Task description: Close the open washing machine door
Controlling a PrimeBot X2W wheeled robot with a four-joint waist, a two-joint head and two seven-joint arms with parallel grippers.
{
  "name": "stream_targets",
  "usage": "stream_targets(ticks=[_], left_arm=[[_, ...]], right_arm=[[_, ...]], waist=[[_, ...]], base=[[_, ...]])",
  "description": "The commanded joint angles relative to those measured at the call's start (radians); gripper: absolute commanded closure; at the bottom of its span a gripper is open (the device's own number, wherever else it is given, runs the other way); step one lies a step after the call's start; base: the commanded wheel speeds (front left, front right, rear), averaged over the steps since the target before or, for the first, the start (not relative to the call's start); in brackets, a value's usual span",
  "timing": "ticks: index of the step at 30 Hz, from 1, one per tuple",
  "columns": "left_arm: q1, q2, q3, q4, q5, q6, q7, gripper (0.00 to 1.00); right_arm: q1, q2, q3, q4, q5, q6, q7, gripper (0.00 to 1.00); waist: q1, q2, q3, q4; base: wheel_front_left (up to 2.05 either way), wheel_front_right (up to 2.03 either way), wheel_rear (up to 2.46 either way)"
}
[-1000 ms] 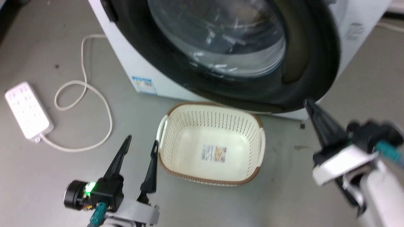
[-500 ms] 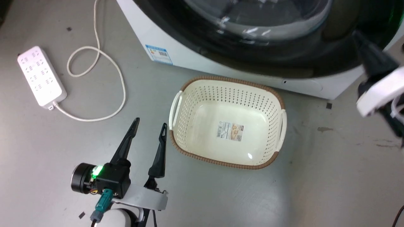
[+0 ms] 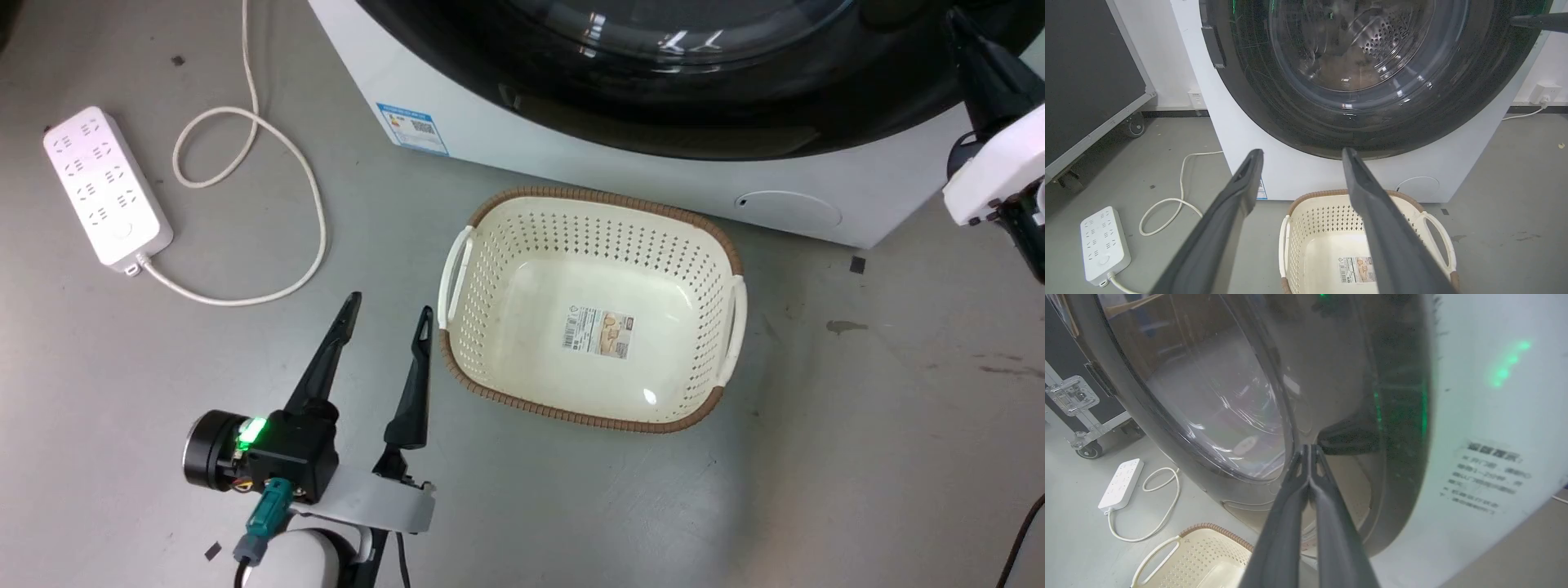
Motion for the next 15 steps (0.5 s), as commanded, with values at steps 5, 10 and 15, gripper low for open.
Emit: stream_targets(ticks=[5, 10, 15], left_arm=[[-0.004, -0.004, 0.02, 0.012, 0.002, -0.011, -0.004, 0.0], [0.02, -0.004, 0.032, 0.03, 0.001, -0.014, -0.004, 0.0], [0.062, 0.003, 0.052, 0.064, -0.002, -0.013, -0.004, 0.0]], right_arm=[[-0.022, -0.006, 0.033, 0.058, 0.017, -0.01, -0.068, 1.0], [0.058, 0.008, 0.069, 0.065, 0.048, -0.01, -0.146, 0.0], [0.208, 0.014, 0.106, -0.002, 0.044, -0.01, -0.182, 0.0]], waist=[[0.0, -0.0001, -0.038, -0.02], [0.0, -0.0001, -0.116, -0.046], [0.0, -0.0001, -0.208, -0.086]], base=[[0.0, 0.0, 0.0], [0.0, 0.0, 0.0], [0.0, 0.0, 0.0]])
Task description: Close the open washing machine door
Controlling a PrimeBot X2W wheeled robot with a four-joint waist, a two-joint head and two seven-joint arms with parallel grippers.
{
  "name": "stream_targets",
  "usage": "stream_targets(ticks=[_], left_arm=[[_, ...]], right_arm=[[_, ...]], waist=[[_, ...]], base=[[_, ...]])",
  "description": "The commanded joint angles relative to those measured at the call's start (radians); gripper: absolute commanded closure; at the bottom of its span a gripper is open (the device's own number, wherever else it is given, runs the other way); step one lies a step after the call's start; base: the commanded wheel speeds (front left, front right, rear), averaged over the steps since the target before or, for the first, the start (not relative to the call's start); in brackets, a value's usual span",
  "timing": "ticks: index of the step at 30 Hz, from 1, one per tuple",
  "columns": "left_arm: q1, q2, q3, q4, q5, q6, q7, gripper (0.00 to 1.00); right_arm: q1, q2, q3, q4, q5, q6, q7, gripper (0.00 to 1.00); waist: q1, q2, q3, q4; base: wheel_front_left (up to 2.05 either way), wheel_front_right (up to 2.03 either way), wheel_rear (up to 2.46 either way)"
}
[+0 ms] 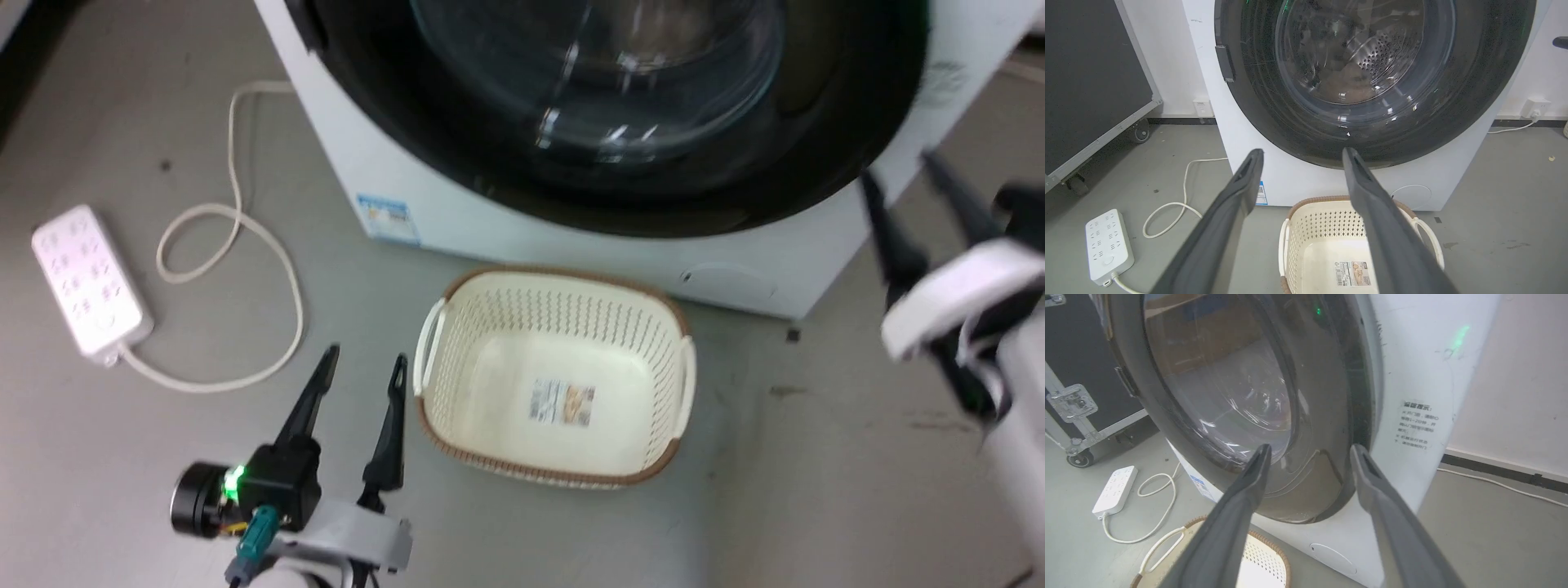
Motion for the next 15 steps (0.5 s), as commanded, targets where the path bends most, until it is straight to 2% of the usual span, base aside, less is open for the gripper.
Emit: stream_targets(ticks=[1, 4, 7, 11, 15], left_arm=[[0.011, 0.001, 0.004, 0.003, -0.003, -0.005, -0.004, 0.0], [0.038, 0.006, 0.013, 0.023, -0.008, -0.007, -0.004, 0.0], [0.06, 0.009, 0.02, 0.037, -0.015, -0.011, -0.004, 0.0], [0.091, 0.013, 0.027, 0.05, -0.024, -0.017, -0.004, 0.0], [0.116, 0.015, 0.03, 0.061, -0.029, -0.021, -0.004, 0.0]], right_arm=[[0.02, 0.005, -0.004, -0.013, -0.004, -0.001, -0.006, 0.0], [0.125, 0.027, -0.067, -0.09, -0.024, -0.001, -0.011, 0.0], [0.254, 0.055, -0.14, -0.209, -0.093, -0.001, -0.012, 0.0], [0.43, 0.121, -0.241, -0.355, -0.184, -0.001, -0.012, 0.0], [0.566, 0.194, -0.293, -0.461, -0.265, -0.001, -0.012, 0.0]], waist=[[0.0001, -0.0001, -0.052, -0.036], [0.0001, -0.0001, -0.098, -0.061], [0.0001, -0.0001, -0.136, -0.079], [0.0001, -0.0001, -0.173, -0.097], [0.0001, -0.0001, -0.197, -0.108]], base=[[0.0, 0.0, 0.0], [0.0, 0.0, 0.0], [0.0, 0.0, 0.0], [0.0, 0.0, 0.0], [0.0, 0.0, 0.0]])
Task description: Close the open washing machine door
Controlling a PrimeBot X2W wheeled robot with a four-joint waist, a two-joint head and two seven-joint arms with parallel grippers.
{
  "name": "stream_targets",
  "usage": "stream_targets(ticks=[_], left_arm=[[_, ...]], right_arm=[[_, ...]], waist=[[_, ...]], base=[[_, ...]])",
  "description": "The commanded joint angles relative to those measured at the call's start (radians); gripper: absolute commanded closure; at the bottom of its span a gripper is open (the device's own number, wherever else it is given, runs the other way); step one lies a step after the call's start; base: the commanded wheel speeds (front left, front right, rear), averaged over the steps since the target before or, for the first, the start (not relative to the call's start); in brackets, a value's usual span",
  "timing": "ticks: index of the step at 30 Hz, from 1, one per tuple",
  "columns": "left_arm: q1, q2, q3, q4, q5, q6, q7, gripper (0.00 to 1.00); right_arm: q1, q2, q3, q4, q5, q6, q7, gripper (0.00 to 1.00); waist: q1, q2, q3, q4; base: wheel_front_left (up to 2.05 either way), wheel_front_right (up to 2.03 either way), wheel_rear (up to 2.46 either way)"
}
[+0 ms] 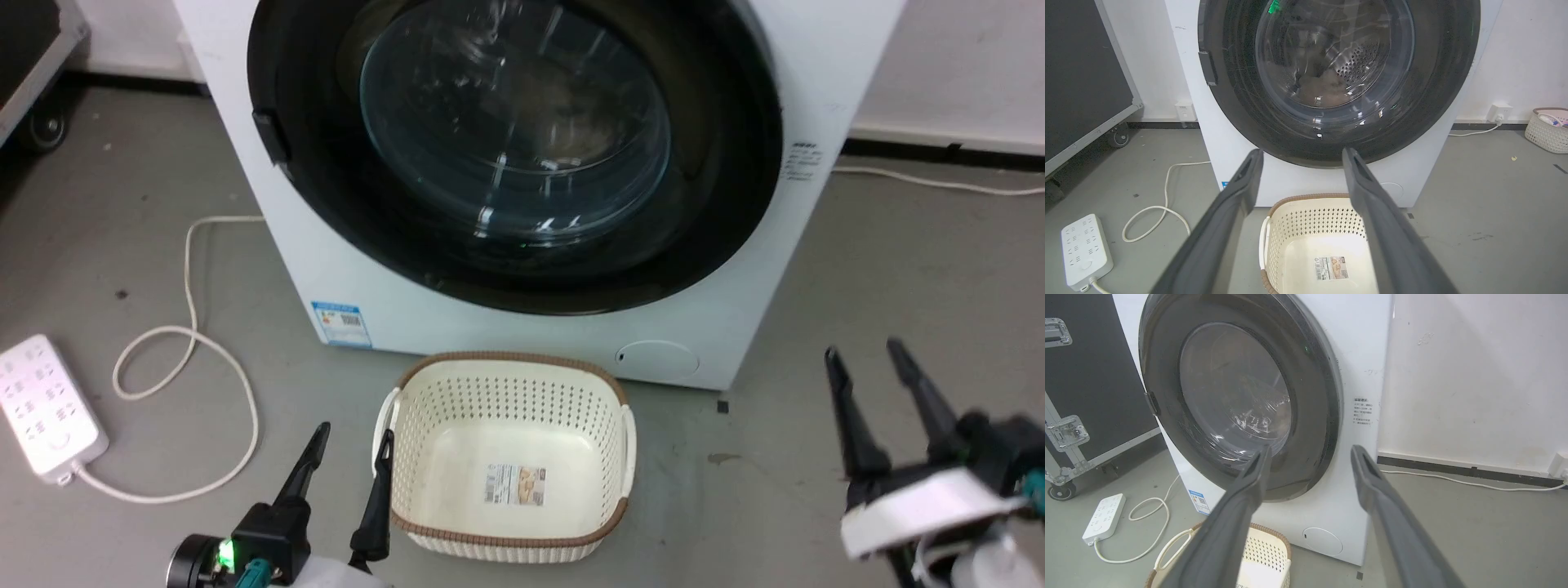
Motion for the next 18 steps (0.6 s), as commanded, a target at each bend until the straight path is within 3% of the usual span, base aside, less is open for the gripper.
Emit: stream_targets(ticks=[1, 7, 15, 16, 18], left_arm=[[0.017, 0.006, 0.003, 0.001, -0.011, -0.006, -0.004, 0.0], [0.043, 0.004, 0.01, -0.011, -0.013, -0.009, -0.004, 0.0], [0.037, 0.007, 0.004, -0.026, -0.005, -0.024, -0.004, 0.0], [0.037, 0.001, 0.003, -0.023, -0.007, -0.018, 0.001, 1.0], [0.037, -0.001, 0.002, -0.022, -0.007, -0.017, 0.002, 1.0]], right_arm=[[0.048, 0.037, -0.025, -0.034, -0.03, -0.001, -0.004, 0.0], [0.159, 0.138, -0.08, -0.089, -0.126, -0.001, -0.004, 0.0], [0.219, 0.169, -0.077, -0.089, -0.159, -0.001, -0.004, 0.0], [0.206, 0.165, -0.077, -0.085, -0.153, 0.0, 0.001, 1.0], [0.206, 0.165, -0.078, -0.086, -0.153, 0.0, 0.001, 1.0]], waist=[[0.0003, -0.0001, -0.019, -0.014], [0.0003, -0.0001, -0.039, -0.021], [0.0003, -0.0001, -0.052, -0.033], [0.0003, -0.0001, -0.051, -0.033], [0.0003, -0.0001, -0.052, -0.033]], base=[[0.0, 0.0, 0.0], [0.0, 0.0, 0.0], [0.0, 0.0, 0.0], [0.0, 0.0, 0.0], [0.0, 0.0, 0.0]])
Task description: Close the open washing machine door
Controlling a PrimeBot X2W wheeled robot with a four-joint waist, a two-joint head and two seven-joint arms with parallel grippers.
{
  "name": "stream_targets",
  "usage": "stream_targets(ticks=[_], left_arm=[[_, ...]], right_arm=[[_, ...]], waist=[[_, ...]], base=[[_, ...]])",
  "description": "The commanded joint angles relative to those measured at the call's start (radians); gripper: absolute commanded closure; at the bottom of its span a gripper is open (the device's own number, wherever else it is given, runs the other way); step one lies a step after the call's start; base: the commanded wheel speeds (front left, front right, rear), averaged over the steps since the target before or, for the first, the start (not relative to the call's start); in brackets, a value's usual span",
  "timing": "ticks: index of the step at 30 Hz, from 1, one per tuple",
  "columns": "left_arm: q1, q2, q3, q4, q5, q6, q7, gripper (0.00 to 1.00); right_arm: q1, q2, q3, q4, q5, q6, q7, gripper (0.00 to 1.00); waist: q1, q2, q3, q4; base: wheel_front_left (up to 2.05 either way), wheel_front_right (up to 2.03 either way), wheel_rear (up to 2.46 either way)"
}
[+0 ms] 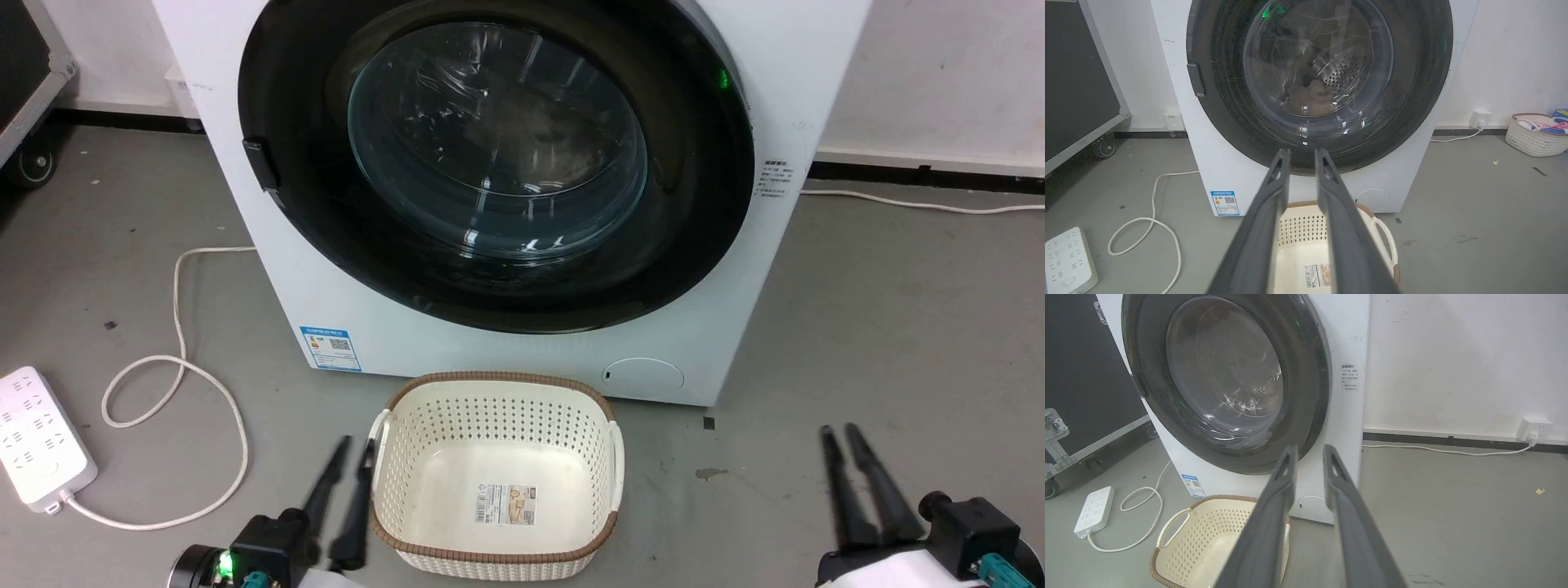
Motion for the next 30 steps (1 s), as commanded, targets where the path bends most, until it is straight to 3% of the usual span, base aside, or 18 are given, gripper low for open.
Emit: stream_targets(ticks=[1, 30], left_arm=[[0.0, 0.0, -0.001, 0.0, 0.0, 0.0, 0.001, 1.0], [-0.01, -0.007, 0.017, -0.024, 0.018, 0.021, 0.057, 1.0]], right_arm=[[0.0, 0.0, 0.0, 0.0, 0.0, 0.0, 0.001, 1.0], [-0.008, 0.002, 0.004, -0.029, -0.029, 0.0, 0.057, 1.0]], waist=[[0.0001, 0.0, 0.0, 0.0], [0.0001, 0.0, 0.0, -0.01]], base=[[0.0, 0.0, 0.0], [0.0, 0.0, 0.0]])
